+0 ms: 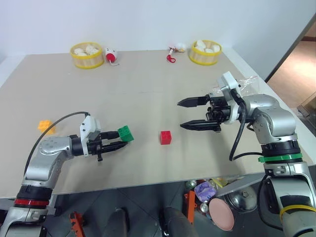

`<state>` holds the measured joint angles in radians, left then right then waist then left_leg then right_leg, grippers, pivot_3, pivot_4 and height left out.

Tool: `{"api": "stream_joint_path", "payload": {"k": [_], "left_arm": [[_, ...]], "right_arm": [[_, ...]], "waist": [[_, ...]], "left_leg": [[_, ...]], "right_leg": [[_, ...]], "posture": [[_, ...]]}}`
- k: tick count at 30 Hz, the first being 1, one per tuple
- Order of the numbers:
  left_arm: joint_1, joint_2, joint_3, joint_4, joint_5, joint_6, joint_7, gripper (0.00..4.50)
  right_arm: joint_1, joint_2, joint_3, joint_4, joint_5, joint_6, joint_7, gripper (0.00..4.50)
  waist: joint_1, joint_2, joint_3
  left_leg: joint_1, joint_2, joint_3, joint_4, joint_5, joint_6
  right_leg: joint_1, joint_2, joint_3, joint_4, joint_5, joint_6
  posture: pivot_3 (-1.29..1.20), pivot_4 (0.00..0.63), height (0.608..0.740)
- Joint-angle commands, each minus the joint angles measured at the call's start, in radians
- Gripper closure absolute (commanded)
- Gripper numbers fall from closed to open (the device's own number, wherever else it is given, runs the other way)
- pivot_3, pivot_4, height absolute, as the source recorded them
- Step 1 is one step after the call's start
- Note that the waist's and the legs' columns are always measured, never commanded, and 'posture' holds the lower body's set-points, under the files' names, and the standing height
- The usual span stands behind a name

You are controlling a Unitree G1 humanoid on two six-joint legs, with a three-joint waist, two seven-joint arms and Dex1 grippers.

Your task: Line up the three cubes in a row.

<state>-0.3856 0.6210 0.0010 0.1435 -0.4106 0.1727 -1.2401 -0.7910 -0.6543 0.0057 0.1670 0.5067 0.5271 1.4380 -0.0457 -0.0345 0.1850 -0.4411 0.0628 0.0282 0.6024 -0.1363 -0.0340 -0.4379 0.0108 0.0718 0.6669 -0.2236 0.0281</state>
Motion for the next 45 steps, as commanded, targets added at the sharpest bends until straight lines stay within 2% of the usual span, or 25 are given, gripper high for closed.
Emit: {"api": "stream_joint_path", "payload": {"k": [1, 8, 15, 26, 45], "left_arm": [[-0.068, -0.011, -0.019, 0.07, 0.019, -0.054, -0.05, 2.71], [-0.147, -0.043, -0.065, 0.155, 0.041, -0.081, -0.128, 2.71], [-0.176, -0.053, -0.102, 0.231, 0.088, -0.136, -0.186, 2.71], [-0.296, -0.107, -0.106, 0.408, 0.15, -0.254, -0.181, 2.71], [-0.342, -0.132, -0.146, 0.542, 0.235, -0.314, -0.211, 2.71]], "right_arm": [[0.027, -0.007, -0.05, -0.071, 0.035, 0.006, -0.047, 0.0], [0.114, -0.03, -0.052, -0.144, 0.055, 0.019, -0.074, 0.0], [0.128, -0.036, -0.046, -0.157, 0.061, 0.019, -0.093, 0.0], [0.13, -0.027, -0.038, -0.16, 0.062, 0.016, -0.115, 0.0], [0.118, -0.013, -0.026, -0.156, 0.056, 0.004, -0.128, 0.0]], "waist": [[0.0, 0.0, 0.0], [-0.001, 0.0, 0.0], [-0.001, 0.0, 0.0], [0.0, 0.0, 0.0], [0.0, 0.0, 0.0]], "left_leg": [[0.0, 0.0, 0.0, 0.0, 0.0, 0.0], [-0.001, 0.0, 0.0, 0.0, 0.0, 0.0], [-0.001, 0.0, 0.0, 0.001, 0.0, 0.001], [-0.002, 0.0, -0.001, 0.002, 0.0, 0.001], [-0.002, 0.0, -0.001, 0.002, 0.0, 0.001]], "right_leg": [[0.0, 0.0, 0.0, 0.0, 0.0, 0.0], [0.0, 0.0, 0.0, 0.0, 0.0, 0.002], [0.0, 0.001, 0.0, 0.0, 0.0, 0.001], [0.0, 0.001, 0.0, 0.0, 0.002, 0.004], [0.0, 0.001, 0.0, 0.001, 0.003, 0.006]], "posture": [[0.0, 0.15, 0.74], [0.0, 0.15, 0.74], [0.0, 0.15, 0.74], [0.0, 0.15, 0.74], [0.0, 0.15, 0.74]]}}
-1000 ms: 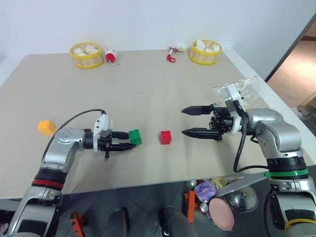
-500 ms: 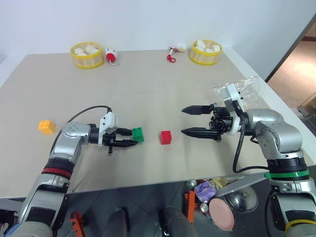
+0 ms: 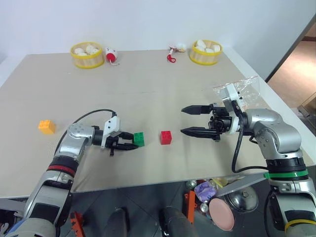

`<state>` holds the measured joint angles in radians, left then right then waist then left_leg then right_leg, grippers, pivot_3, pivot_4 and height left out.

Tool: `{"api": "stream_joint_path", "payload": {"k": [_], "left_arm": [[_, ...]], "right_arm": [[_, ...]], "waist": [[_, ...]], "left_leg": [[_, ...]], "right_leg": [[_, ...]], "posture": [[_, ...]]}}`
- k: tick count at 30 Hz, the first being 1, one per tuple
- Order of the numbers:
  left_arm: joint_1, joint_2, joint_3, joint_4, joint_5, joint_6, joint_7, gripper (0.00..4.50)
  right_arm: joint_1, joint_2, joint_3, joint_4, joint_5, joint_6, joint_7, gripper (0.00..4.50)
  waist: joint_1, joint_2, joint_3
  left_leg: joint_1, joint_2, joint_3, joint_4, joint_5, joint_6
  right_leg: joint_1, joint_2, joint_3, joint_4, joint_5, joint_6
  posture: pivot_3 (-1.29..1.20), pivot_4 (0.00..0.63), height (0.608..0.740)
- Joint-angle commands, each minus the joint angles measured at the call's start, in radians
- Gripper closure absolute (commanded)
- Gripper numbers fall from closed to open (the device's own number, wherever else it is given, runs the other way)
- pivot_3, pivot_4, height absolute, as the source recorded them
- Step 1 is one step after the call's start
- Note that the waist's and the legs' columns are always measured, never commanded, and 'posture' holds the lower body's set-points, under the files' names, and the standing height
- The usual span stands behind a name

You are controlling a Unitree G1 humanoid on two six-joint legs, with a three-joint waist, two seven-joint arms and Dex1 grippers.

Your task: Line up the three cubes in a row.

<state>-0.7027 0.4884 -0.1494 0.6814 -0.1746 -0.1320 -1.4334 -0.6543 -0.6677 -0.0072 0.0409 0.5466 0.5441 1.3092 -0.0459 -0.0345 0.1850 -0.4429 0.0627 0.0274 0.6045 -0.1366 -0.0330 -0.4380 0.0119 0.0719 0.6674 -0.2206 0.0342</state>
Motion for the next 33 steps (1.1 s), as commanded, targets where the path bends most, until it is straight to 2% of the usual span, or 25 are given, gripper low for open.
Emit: {"api": "stream_joint_path", "payload": {"k": [1, 33], "left_arm": [[-0.027, 0.0, 0.002, 0.007, 0.001, -0.009, -0.022, 2.71], [-0.028, -0.004, -0.011, 0.046, 0.051, -0.064, -0.002, 2.71]], "right_arm": [[-0.019, 0.001, -0.013, -0.029, 0.016, -0.014, 0.001, 0.0], [-0.047, 0.006, -0.002, 0.007, 0.002, -0.036, 0.001, 0.0]], "waist": [[0.0, 0.0, 0.0], [0.0, 0.0, 0.0]], "left_leg": [[0.0, 0.0, 0.0, 0.0, 0.0, 0.0], [0.0, 0.0, 0.0, 0.004, 0.0, 0.0]], "right_leg": [[0.0, 0.0, 0.0, 0.0, 0.0, 0.0], [0.002, 0.0, 0.0, 0.0, 0.0, -0.001]], "posture": [[0.0, 0.15, 0.74], [0.0, 0.15, 0.74]]}}
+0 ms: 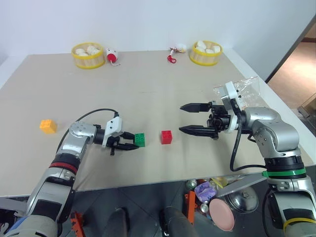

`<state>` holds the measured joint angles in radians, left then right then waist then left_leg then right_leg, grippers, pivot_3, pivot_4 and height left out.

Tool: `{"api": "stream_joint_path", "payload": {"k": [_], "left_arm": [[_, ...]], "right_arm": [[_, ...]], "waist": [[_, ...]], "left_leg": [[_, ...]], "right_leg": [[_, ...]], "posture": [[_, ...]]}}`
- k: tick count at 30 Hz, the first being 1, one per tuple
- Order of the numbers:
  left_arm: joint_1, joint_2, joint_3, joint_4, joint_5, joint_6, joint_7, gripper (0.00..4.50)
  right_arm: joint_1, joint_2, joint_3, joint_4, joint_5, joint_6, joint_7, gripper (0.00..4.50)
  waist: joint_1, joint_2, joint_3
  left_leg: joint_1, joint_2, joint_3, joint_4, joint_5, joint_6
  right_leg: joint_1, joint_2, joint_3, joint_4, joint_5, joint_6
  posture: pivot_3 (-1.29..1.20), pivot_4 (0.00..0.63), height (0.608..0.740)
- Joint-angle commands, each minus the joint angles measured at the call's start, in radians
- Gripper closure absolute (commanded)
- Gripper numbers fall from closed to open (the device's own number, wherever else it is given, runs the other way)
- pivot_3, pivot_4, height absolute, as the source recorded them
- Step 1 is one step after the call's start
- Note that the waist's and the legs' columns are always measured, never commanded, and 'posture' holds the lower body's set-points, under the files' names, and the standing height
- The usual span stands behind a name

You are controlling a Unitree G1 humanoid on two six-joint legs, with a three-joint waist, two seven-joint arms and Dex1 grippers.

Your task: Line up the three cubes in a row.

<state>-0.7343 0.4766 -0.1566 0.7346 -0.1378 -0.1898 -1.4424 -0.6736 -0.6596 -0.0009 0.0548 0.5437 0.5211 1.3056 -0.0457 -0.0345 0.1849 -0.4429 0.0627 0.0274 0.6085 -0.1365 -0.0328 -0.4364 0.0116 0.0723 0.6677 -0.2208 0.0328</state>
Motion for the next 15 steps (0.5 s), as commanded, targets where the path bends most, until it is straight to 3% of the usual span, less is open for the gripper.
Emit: {"api": "stream_joint_path", "payload": {"k": [1, 7, 15], "left_arm": [[0.004, 0.008, -0.004, -0.007, 0.016, -0.007, 0.008, 2.06], [0.0, 0.004, 0.004, -0.003, 0.021, -0.034, 0.051, 0.09], [0.046, 0.053, 0.031, -0.105, -0.032, 0.039, 0.003, 0.01]], "right_arm": [[-0.029, -0.002, -0.008, -0.006, 0.005, -0.012, 0.005, 0.0], [-0.04, -0.003, -0.005, 0.006, 0.002, -0.014, 0.008, 0.0], [-0.061, 0.0, 0.002, 0.023, -0.002, -0.016, 0.015, 0.0]], "waist": [[0.0, 0.0, 0.0], [0.0, 0.0, 0.0], [-0.002, 0.0, 0.0]], "left_leg": [[0.0, 0.0, 0.0, 0.0, 0.0, 0.0], [0.0, 0.0, 0.0, 0.0, 0.0, 0.0], [0.0, 0.0, 0.0, -0.001, -0.002, 0.002]], "right_leg": [[0.0, 0.0, 0.0, 0.0, 0.0, 0.0], [0.0, 0.0, 0.0, 0.0, 0.001, 0.002], [-0.001, 0.0, 0.0, 0.0, 0.001, 0.003]], "posture": [[0.0, 0.15, 0.74], [0.0, 0.15, 0.74], [0.0, 0.15, 0.74]]}}
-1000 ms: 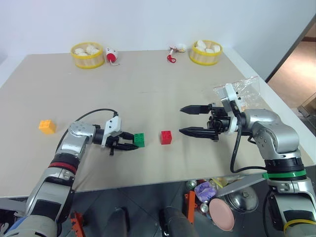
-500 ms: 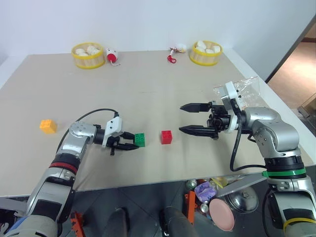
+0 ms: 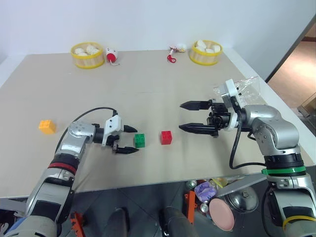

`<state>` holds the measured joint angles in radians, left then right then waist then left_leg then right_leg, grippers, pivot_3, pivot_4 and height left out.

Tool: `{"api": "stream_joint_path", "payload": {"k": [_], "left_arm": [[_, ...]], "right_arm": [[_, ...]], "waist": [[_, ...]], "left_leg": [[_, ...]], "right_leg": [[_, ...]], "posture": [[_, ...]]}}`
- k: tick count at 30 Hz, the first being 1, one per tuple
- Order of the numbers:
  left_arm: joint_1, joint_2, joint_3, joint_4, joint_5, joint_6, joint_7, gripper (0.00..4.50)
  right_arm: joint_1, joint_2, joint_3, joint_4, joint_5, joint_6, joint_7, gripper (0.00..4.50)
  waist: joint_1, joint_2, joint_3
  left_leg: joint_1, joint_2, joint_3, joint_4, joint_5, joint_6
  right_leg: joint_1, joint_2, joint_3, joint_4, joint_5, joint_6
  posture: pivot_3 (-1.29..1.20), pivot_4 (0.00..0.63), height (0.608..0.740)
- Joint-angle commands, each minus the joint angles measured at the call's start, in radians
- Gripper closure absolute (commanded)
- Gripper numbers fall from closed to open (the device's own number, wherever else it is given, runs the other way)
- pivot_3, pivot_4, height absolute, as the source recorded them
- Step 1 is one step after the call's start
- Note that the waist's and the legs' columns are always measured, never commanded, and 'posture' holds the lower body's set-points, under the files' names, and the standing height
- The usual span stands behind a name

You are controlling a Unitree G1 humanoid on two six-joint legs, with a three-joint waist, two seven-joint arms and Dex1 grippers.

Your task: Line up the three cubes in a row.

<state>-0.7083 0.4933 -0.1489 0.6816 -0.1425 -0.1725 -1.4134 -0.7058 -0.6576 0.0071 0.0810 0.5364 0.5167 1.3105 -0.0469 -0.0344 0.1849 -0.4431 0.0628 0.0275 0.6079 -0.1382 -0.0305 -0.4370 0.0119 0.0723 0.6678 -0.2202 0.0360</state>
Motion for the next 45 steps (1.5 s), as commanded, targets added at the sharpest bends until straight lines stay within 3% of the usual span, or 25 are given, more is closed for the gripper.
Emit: {"api": "stream_joint_path", "payload": {"k": [1, 10, 15, 21, 27, 37, 45], "left_arm": [[0.028, 0.049, 0.029, -0.067, -0.034, 0.029, -0.033, 0.01], [0.145, 0.213, 0.177, -0.262, -0.137, 0.171, 0.035, 0.01], [0.368, 0.24, 0.331, -0.592, -0.232, 0.358, 0.218, 0.01], [0.602, 0.14, 0.445, -0.914, -0.264, 0.573, 0.568, 0.01], [0.704, 0.002, 0.517, -1.093, -0.27, 0.723, 0.875, 0.01], [0.602, -0.217, 0.632, -1.119, -0.215, 0.91, 1.378, 0.01], [0.558, -0.245, 0.649, -1.089, -0.188, 0.974, 1.51, 0.01]], "right_arm": [[-0.032, -0.002, -0.006, 0.0, 0.005, -0.012, 0.013, 0.0], [-0.091, 0.019, 0.009, 0.062, -0.019, -0.038, 0.013, 0.0], [-0.172, 0.135, 0.04, 0.116, -0.07, -0.075, -0.088, 0.0], [-0.242, 0.273, 0.064, 0.156, -0.113, -0.082, -0.198, 0.0], [-0.239, 0.314, 0.084, 0.13, -0.107, -0.082, -0.178, 0.0], [-0.229, 0.332, 0.138, 0.106, -0.138, -0.127, -0.149, 0.0], [-0.228, 0.339, 0.141, 0.112, -0.151, -0.149, -0.159, 0.0]], "waist": [[-0.001, 0.0, 0.0], [-0.001, 0.0, 0.0], [-0.015, 0.0, 0.0], [-0.02, 0.0, 0.0], [-0.013, -0.001, 0.0], [-0.008, -0.002, -0.001], [-0.007, -0.002, -0.001]], "left_leg": [[0.0, 0.0, 0.0, 0.0, 0.0, 0.0], [0.0, 0.001, 0.0, 0.0, 0.0, 0.0], [0.0, 0.003, 0.002, 0.001, 0.0, 0.0], [0.002, 0.004, 0.002, 0.0, -0.001, 0.0], [0.002, 0.004, 0.002, 0.001, 0.0, 0.0], [0.004, 0.003, 0.001, 0.003, 0.0, 0.0], [0.003, 0.003, 0.001, 0.003, -0.001, -0.001]], "right_leg": [[0.0, 0.0, 0.0, 0.0, 0.0, 0.0], [-0.002, 0.0, 0.0, 0.004, -0.003, -0.007], [-0.002, -0.001, 0.0, 0.004, -0.003, -0.006], [-0.003, 0.0, -0.002, 0.013, -0.006, -0.005], [-0.002, -0.001, -0.003, 0.013, -0.007, -0.008], [-0.001, 0.0, -0.002, 0.013, -0.006, -0.009], [-0.001, 0.0, -0.002, 0.013, -0.005, -0.006]], "posture": [[0.0, 0.15, 0.74], [0.0, 0.15, 0.74], [0.0, 0.15, 0.74], [0.0, 0.15, 0.74], [0.0, 0.15, 0.74], [0.0, 0.15, 0.74], [0.0, 0.15, 0.74]]}}
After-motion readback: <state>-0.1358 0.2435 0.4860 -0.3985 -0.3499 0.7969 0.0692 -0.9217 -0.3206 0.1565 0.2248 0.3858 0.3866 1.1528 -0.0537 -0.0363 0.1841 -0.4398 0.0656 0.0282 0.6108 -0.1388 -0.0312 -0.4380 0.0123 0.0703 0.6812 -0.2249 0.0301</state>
